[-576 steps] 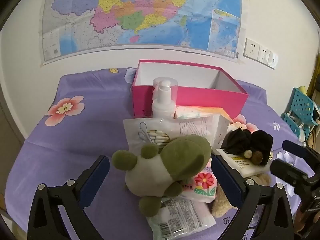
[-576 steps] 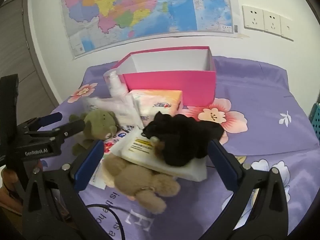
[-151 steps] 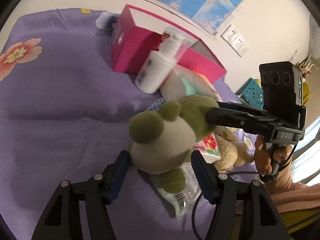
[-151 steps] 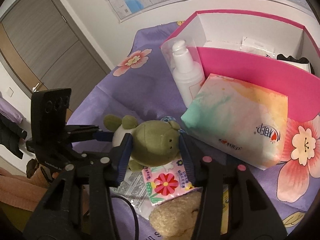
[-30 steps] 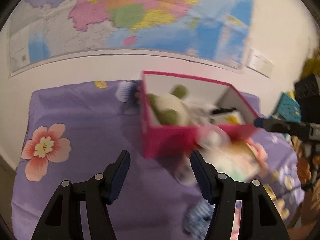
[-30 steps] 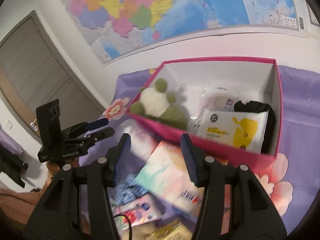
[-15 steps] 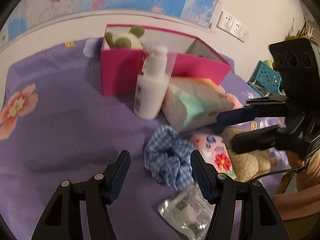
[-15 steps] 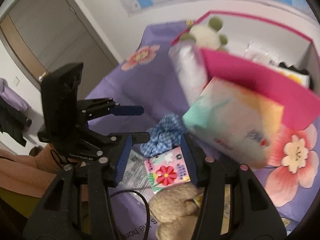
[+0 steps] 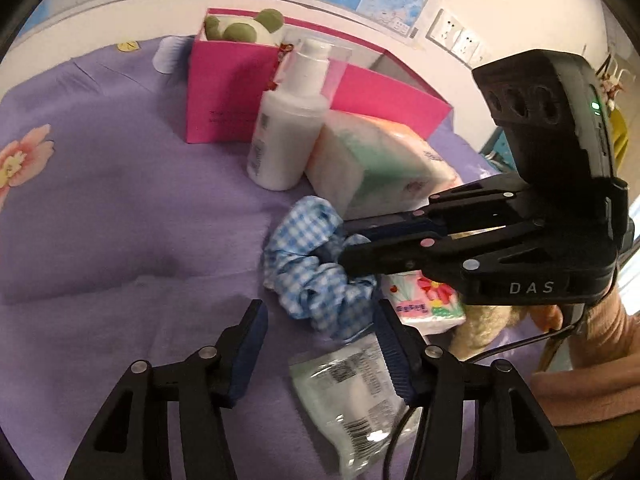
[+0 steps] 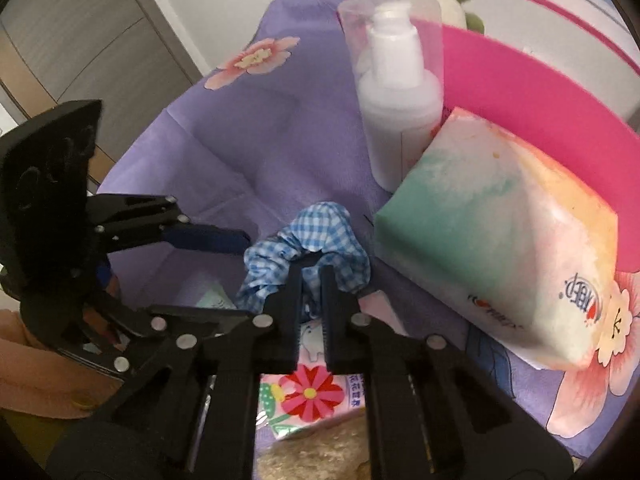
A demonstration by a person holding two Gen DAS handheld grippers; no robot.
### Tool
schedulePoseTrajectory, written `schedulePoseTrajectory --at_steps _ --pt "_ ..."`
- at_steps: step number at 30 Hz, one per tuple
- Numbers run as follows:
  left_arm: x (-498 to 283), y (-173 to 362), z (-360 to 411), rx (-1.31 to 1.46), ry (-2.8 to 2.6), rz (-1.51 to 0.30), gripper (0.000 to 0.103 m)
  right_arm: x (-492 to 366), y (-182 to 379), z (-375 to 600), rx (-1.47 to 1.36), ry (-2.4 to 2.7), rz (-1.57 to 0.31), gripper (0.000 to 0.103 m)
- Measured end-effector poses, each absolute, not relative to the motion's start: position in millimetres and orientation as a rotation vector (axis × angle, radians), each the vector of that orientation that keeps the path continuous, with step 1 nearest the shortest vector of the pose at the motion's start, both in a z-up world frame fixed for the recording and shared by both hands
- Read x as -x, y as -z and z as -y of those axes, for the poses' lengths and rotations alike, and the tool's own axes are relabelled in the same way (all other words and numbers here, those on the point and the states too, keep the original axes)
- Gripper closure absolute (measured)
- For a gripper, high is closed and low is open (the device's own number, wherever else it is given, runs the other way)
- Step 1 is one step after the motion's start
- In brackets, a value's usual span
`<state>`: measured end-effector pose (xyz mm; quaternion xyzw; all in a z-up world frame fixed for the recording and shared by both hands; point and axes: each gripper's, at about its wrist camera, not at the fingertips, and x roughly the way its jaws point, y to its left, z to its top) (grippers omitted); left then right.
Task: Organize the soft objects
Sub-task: 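Grasp the blue checkered scrunchie with the right tool and lift it, then carry the blue scrunchie into the pink box and open the right tool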
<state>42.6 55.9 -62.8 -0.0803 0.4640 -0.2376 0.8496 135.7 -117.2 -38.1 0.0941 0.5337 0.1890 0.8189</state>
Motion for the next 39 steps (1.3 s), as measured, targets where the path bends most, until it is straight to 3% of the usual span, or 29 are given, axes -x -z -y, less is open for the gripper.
schedulePoseTrajectory --at_steps 2,7,23,39 --pt "-44 62 -53 0.188 0.522 -0.977 0.064 -130 31 119 -0.223 -0.407 -1.104 0.095" --pt "-44 43 -53 0.229 0.563 -0.927 0.075 -118 2 130 -0.268 -0.418 -1.001 0.096" --pt "-74 -51 -13 0.118 0.621 -0.713 0.075 -96 -89 188 -0.275 -0.321 -0.743 0.096" --pt "-170 -63 14 0.093 0.509 -0.788 0.075 -160 -72 258 -0.371 -0.209 -0.732 0.095"
